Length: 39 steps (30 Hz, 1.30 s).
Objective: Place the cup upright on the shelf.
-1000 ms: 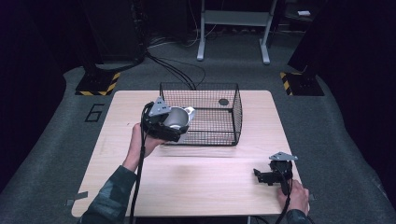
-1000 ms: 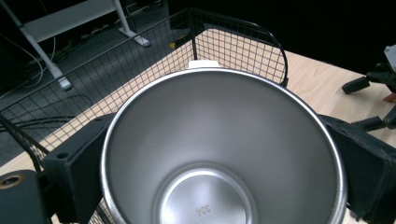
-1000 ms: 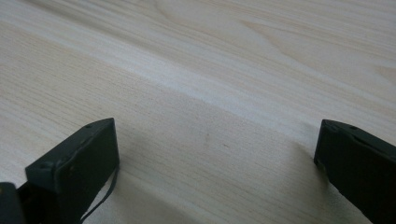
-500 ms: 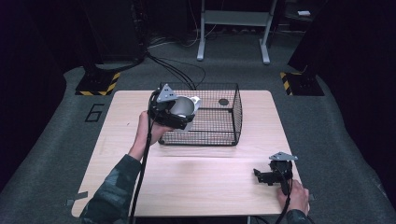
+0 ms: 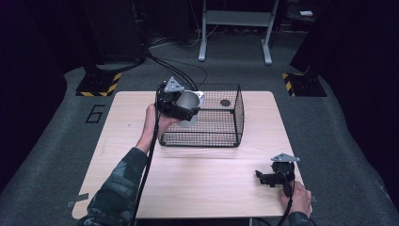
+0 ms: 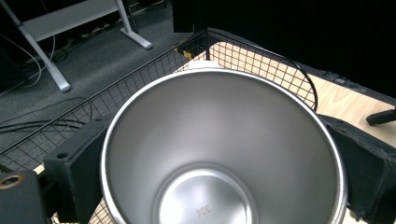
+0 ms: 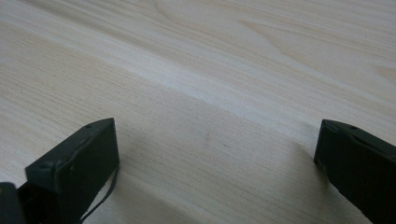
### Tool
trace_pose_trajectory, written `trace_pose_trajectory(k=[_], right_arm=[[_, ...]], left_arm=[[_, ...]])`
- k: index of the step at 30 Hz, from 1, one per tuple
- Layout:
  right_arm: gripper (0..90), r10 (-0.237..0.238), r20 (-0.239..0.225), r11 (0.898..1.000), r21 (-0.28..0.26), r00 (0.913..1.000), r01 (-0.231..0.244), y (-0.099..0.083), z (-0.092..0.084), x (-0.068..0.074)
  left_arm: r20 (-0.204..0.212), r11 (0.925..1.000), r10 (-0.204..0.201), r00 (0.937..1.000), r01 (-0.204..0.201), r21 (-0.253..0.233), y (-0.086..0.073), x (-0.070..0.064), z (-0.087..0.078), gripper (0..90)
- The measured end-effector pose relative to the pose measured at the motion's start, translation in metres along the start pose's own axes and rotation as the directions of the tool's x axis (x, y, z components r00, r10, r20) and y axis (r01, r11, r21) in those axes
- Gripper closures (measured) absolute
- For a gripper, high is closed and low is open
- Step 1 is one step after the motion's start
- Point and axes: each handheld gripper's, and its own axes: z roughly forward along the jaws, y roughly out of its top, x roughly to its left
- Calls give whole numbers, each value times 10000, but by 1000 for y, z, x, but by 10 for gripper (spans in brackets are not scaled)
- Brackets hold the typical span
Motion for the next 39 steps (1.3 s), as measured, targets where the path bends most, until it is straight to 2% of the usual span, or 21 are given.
trace_pose_trajectory(k=[3,4,7,16,29,39], right_arm=[[0,-11,3,10000,-3,10000,11,0,0,0],[0,50,-2,10000,-18,10000,-50,0,0,0],[0,37,-3,10000,-19,10000,-37,0,0,0],[0,-24,2,10000,-11,10000,24,0,0,0],[0,-10,6,10000,-2,10000,10,0,0,0],[0,-7,6,10000,-5,10000,7,0,0,0]], left_arm=[[-2,9998,-183,9998,183,41,0,4,8,59],[28,9999,-128,9999,128,67,0,6,9,59],[175,9991,-408,9990,406,120,-1,11,16,59],[61,9975,-609,9981,607,364,-5,19,34,59],[76,9929,-790,9968,780,903,-13,25,60,59],[157,9862,-820,9965,789,1456,-18,26,80,59]])
